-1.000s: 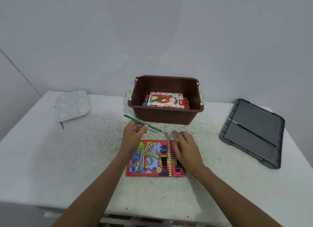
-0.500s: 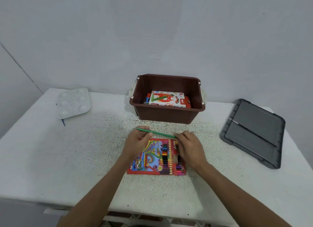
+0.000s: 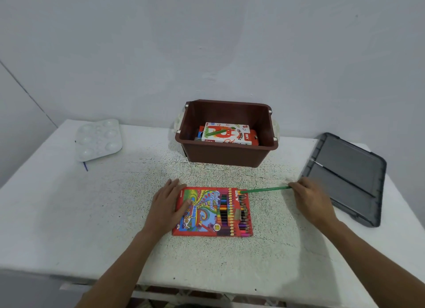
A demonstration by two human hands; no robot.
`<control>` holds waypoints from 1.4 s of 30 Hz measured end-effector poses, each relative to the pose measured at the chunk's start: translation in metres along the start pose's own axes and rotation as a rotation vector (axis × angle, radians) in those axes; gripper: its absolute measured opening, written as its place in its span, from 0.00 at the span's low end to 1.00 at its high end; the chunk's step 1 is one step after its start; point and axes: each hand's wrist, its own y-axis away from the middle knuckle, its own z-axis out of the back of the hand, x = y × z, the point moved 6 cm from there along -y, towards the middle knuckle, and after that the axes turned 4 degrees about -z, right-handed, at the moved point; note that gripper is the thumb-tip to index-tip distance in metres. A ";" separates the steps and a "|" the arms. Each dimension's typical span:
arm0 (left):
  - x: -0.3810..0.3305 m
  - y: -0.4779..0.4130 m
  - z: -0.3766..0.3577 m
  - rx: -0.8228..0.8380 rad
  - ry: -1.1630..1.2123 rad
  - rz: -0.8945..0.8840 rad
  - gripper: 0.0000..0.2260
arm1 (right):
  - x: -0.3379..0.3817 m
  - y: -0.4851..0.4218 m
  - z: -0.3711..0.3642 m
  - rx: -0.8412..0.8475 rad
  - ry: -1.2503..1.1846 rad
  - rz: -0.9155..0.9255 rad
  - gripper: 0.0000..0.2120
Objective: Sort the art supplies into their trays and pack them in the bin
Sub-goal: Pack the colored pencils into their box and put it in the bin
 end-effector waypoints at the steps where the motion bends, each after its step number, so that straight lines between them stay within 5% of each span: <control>1: 0.001 0.000 -0.001 0.000 -0.004 0.000 0.32 | 0.000 0.000 0.000 0.001 -0.001 0.002 0.09; 33: 0.008 -0.001 -0.006 -0.029 -0.067 -0.030 0.29 | 0.031 -0.005 -0.015 -0.013 0.066 0.182 0.13; 42: 0.007 -0.001 -0.004 -0.042 -0.064 -0.044 0.29 | 0.040 -0.007 -0.018 -0.029 0.088 0.105 0.14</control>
